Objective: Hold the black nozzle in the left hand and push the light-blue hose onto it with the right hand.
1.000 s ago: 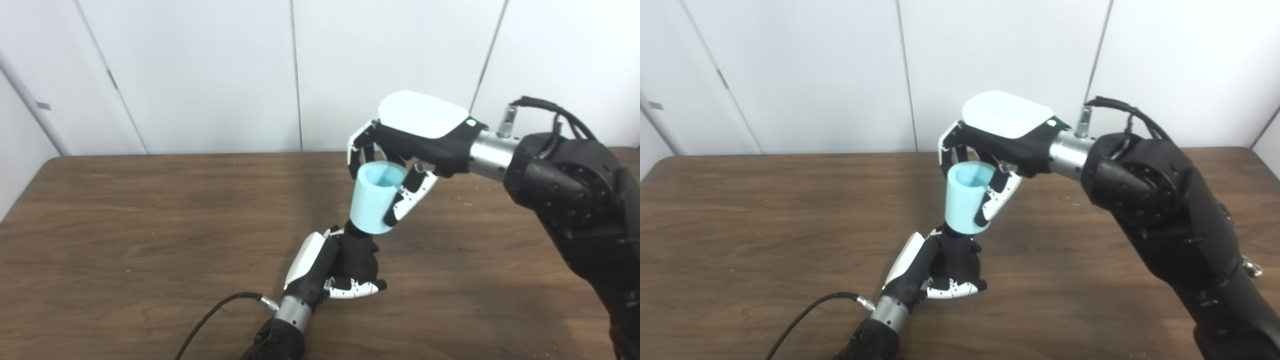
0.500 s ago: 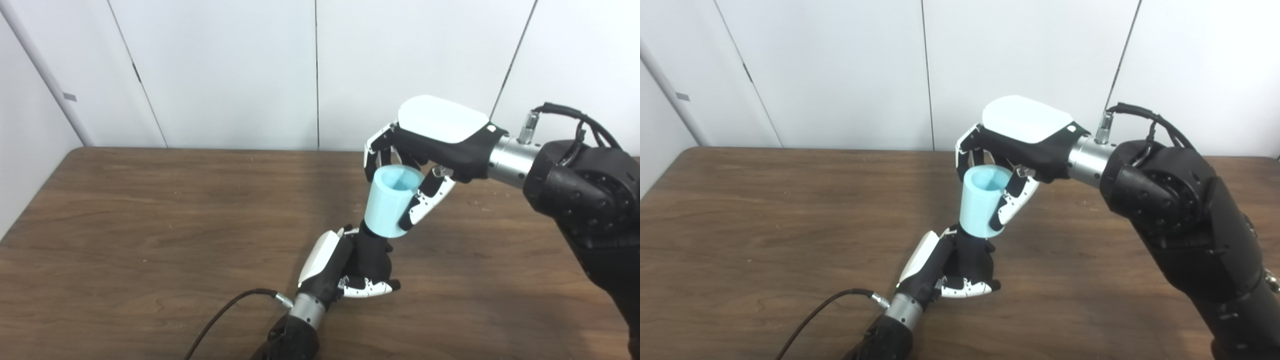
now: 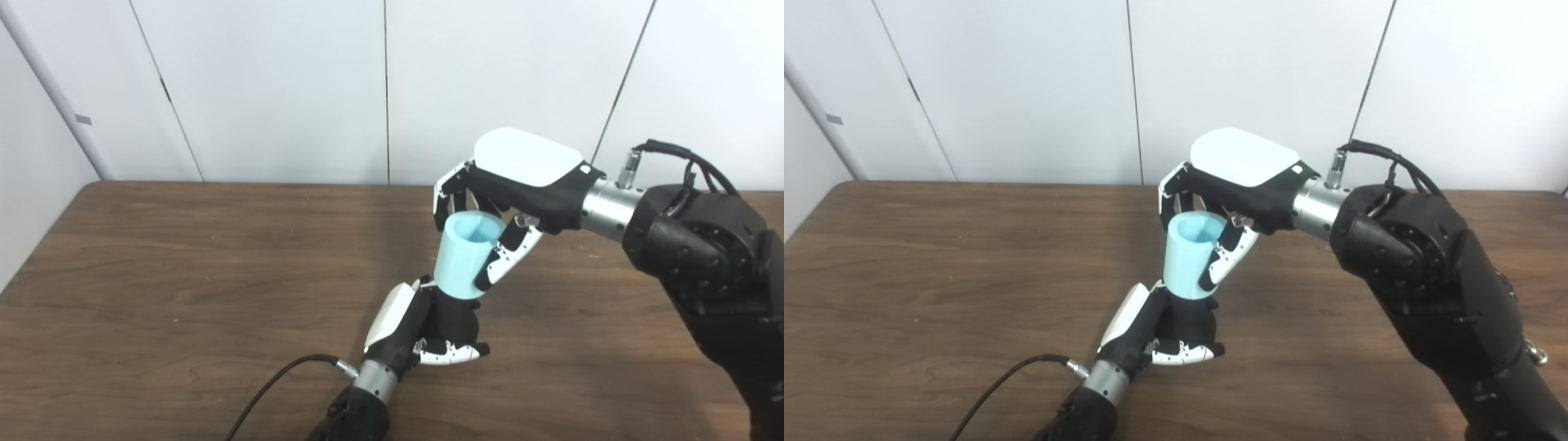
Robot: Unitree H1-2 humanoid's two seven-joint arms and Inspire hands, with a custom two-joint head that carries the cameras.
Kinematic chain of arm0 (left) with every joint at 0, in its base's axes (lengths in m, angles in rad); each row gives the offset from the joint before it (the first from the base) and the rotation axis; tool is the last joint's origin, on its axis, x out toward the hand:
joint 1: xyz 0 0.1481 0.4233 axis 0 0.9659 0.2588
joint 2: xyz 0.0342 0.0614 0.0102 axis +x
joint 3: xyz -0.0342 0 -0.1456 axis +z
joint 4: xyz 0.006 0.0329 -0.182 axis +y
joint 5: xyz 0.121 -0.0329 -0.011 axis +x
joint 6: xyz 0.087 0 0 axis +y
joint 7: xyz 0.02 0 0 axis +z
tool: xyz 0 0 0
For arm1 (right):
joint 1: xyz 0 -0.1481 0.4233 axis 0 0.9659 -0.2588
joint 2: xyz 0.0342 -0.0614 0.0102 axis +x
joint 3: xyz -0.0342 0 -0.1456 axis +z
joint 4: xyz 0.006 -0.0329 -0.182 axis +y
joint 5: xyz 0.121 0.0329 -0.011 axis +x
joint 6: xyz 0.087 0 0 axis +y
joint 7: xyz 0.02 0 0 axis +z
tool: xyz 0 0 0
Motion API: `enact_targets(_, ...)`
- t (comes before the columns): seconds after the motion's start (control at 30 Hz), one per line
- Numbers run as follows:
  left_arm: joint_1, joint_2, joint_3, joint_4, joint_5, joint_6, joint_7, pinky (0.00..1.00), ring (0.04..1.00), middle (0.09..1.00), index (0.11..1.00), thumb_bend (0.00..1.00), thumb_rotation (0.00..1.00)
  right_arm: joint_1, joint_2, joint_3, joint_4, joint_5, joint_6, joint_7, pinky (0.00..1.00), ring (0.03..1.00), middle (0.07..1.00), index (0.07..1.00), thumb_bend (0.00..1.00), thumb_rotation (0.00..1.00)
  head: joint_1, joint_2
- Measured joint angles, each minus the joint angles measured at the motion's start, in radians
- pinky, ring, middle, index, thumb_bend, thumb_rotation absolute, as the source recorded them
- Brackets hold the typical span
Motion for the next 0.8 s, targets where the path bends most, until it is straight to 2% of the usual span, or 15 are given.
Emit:
enact_targets(0.33, 0.000, 0.000, 0.000, 0.000, 0.000, -0.001, 0.000, 1.00, 0.839, 0.779, 0.487, 0.51, 0.07, 0.003, 0.004, 0.000, 0.000, 0.000, -0.012, -0.021, 0.23, 0.307, 0.412, 0.514, 0.52, 0.00, -0.002, 0.002)
enact_targets(0.53, 0.000, 0.000, 0.000, -0.001, -0.001, -0.001, -0.002, 1.00, 0.839, 0.779, 0.487, 0.51, 0.07, 0.003, 0.004, 0.001, 0.021, -0.022, -0.072, -0.047, 0.19, 0.277, 0.402, 0.511, 0.52, 0.00, -0.002, 0.003)
enact_targets(0.8, 0.001, 0.001, 0.000, -0.002, -0.002, -0.001, -0.002, 1.00, 0.839, 0.779, 0.487, 0.51, 0.07, 0.003, 0.003, 0.005, 0.033, -0.069, -0.115, -0.050, 0.21, 0.301, 0.417, 0.514, 0.52, 0.00, -0.002, 0.003)
